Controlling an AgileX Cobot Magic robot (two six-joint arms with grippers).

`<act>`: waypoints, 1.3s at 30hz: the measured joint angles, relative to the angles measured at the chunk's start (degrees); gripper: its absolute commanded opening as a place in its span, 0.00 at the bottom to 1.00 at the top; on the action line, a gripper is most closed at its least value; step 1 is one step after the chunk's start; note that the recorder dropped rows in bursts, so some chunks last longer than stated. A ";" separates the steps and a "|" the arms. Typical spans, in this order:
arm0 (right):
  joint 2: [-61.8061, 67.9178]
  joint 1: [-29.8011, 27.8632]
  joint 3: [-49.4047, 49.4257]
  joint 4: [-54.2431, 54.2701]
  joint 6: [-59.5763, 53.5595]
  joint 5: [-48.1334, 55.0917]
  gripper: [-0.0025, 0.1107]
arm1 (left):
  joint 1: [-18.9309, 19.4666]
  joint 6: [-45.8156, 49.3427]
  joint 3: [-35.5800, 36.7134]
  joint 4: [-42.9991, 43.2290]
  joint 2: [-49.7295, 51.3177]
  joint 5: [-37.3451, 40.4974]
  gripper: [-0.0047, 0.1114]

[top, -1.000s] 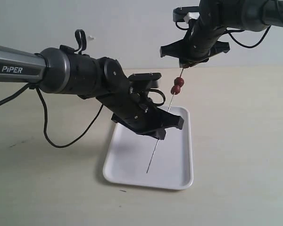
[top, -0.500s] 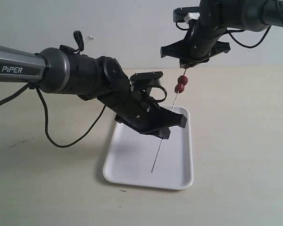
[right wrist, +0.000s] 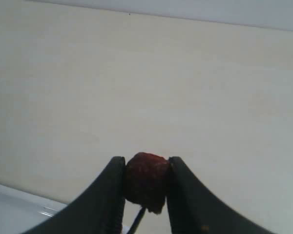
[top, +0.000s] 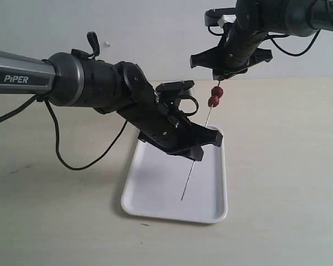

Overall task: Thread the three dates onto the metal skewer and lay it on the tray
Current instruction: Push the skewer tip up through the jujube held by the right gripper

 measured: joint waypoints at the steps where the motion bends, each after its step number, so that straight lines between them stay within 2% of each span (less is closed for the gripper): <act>1: 0.01 0.00 0.00 0.00 0.00 0.00 0.27 | 0.00 0.00 -0.14 -0.09 0.43 0.03 0.04; 8: 0.01 0.00 0.00 0.00 0.00 0.60 0.27 | 0.00 0.13 -0.27 -1.17 2.99 0.03 0.04; 39: 0.01 0.00 0.00 -1.71 -0.28 0.61 0.27 | 0.00 1.43 -0.27 -1.21 1.54 -0.51 0.04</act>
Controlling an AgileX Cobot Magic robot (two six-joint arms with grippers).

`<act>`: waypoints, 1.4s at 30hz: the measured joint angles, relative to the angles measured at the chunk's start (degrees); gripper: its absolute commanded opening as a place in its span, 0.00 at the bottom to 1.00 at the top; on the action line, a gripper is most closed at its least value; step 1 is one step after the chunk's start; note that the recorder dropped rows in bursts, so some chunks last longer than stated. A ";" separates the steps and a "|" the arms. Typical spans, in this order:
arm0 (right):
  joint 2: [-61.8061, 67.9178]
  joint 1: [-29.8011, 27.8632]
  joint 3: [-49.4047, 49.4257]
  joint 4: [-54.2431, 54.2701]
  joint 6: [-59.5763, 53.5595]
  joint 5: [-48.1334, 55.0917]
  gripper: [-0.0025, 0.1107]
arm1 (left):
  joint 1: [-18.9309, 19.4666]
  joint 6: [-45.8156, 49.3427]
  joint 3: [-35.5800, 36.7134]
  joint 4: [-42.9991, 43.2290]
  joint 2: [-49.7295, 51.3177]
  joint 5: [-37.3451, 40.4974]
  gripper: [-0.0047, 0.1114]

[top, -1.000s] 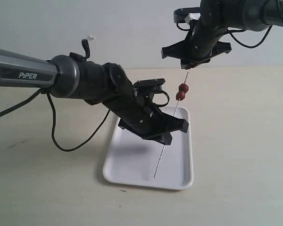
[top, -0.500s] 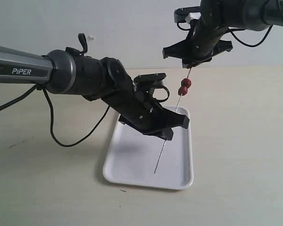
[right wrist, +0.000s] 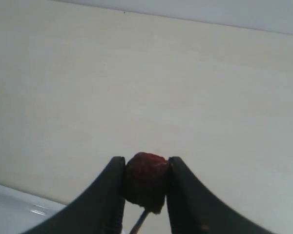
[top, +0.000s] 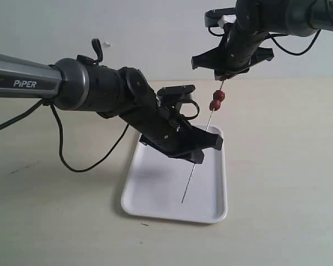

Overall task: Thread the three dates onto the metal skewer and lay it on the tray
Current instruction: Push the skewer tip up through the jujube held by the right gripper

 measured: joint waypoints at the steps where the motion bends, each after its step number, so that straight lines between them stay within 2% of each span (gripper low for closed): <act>1: 0.00 0.00 0.00 0.00 0.00 -0.08 0.27 | 0.00 -0.36 0.00 0.00 0.00 0.00 0.04; 42: 0.00 0.00 -0.03 1.81 0.00 -0.96 0.27 | -0.11 -3.39 0.00 0.00 0.00 -7.03 0.04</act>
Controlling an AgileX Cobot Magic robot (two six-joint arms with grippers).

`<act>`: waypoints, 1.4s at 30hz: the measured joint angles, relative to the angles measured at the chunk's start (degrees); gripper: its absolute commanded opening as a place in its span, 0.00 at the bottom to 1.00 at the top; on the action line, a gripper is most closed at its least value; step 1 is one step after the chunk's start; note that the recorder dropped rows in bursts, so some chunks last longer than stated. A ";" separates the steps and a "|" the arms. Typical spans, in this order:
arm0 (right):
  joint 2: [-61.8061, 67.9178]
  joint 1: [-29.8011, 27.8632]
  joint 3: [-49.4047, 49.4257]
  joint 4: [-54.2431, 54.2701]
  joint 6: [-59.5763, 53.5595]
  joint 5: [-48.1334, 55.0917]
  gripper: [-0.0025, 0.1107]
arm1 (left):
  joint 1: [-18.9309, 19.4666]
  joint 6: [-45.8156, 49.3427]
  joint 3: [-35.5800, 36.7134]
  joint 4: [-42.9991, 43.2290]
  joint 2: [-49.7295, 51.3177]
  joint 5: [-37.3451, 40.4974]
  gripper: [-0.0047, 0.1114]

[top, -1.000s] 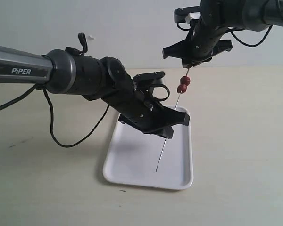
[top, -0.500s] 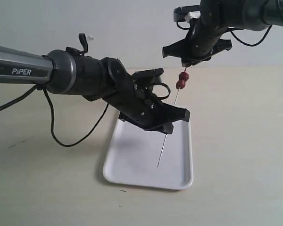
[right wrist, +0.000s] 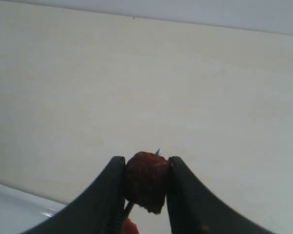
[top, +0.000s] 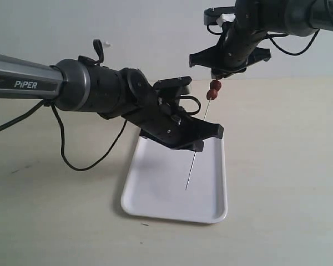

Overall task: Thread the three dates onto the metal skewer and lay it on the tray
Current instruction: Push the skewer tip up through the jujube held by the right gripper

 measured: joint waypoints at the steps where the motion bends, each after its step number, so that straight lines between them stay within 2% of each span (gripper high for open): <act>1: 0.00 0.00 0.00 0.00 0.00 0.00 0.27 | 0.00 0.00 0.00 0.00 0.00 -0.14 0.04; 29: 0.00 0.00 0.00 5.43 0.00 2.48 0.28 | 0.00 0.00 0.00 -0.89 0.00 -2.19 0.04; 32: 0.00 0.00 0.00 5.43 0.00 2.48 0.33 | 0.00 0.34 0.00 -0.94 0.00 -2.31 0.04; 38: 0.00 0.00 0.00 5.17 0.00 2.29 0.53 | 0.00 0.44 0.00 -1.19 0.00 -2.54 0.04; 42: 0.00 0.00 0.00 4.15 0.11 1.93 0.60 | 0.00 0.66 0.00 -1.33 0.00 -2.53 0.04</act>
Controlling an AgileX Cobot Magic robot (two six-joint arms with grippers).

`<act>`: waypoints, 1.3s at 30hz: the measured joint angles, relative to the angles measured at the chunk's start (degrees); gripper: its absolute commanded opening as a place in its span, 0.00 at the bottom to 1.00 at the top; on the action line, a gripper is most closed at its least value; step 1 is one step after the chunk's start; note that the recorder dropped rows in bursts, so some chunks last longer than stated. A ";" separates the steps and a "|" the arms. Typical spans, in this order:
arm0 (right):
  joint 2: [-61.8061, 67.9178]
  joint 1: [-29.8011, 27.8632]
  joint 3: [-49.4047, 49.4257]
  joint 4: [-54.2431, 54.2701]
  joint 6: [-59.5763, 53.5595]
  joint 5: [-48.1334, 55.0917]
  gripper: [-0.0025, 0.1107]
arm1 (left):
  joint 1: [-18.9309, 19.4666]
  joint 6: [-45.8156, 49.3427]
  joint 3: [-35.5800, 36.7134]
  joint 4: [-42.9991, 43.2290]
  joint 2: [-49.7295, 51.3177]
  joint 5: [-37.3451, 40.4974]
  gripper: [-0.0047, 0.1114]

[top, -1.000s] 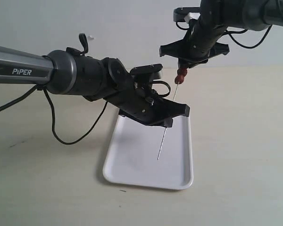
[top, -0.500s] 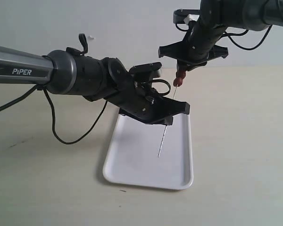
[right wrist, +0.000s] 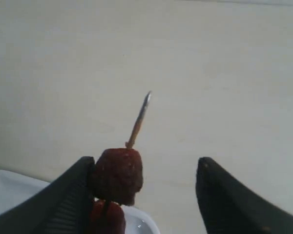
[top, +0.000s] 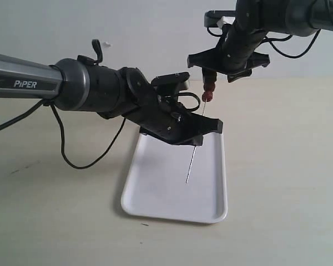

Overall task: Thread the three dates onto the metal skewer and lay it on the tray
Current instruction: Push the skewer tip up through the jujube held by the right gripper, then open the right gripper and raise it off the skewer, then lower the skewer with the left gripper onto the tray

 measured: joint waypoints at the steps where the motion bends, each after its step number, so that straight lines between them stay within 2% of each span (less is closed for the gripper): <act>1: 0.00 0.00 0.00 -0.26 0.11 -0.13 0.61 | 0.00 0.27 0.00 0.00 0.00 0.00 0.04; 16: -5.35 -0.78 0.00 -2.63 0.93 -1.18 0.61 | 0.11 1.24 0.00 0.92 0.00 1.81 0.04; 22: -8.70 -0.91 0.00 -7.94 0.98 4.19 0.61 | 0.38 1.24 0.00 1.30 0.00 4.70 0.04; 29: -12.85 -0.91 0.00 -11.77 0.81 12.50 0.61 | 1.98 0.76 0.00 1.30 0.00 12.33 0.04; 34: -17.07 -0.91 5.06 -11.85 -0.36 14.48 0.56 | 2.24 0.22 0.14 0.68 -0.13 15.44 0.04; 39: -23.12 -0.91 14.47 -12.94 -0.69 13.10 0.52 | 2.24 -0.15 5.76 -2.49 -2.73 12.06 0.04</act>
